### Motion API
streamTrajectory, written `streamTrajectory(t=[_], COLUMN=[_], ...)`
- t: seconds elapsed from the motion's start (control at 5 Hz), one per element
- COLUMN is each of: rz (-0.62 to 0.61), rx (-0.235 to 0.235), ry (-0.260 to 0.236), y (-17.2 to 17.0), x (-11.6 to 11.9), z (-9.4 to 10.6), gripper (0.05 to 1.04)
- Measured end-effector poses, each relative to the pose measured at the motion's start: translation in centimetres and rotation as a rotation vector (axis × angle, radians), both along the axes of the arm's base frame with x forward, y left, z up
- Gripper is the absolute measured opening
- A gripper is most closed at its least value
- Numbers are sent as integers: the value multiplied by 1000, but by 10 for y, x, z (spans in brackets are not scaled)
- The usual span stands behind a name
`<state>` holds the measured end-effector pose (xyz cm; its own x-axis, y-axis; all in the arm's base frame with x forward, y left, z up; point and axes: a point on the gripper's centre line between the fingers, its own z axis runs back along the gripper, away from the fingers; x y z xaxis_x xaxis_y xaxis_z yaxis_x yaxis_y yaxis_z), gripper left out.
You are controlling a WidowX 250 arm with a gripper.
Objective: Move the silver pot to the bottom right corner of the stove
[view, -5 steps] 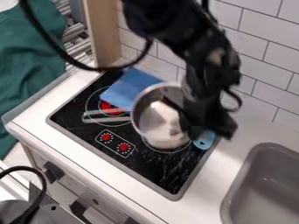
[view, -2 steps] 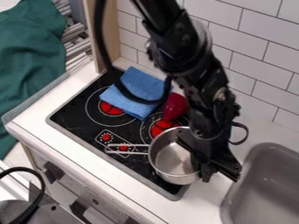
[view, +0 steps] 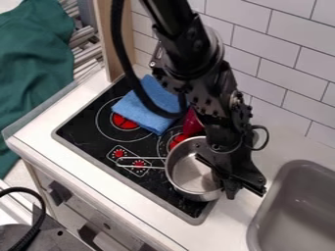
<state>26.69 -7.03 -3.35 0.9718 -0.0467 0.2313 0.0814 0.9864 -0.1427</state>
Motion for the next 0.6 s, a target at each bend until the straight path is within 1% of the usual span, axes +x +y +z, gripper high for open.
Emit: streamTrajectory(t=[0.2, 0.4, 0.6], rz=[6, 56, 16], rx=[17, 62, 125], ry=[-13, -24, -91], y=[4, 11, 8], x=[-4, -12, -1], z=[1, 7, 37], gripper=[80, 231, 489])
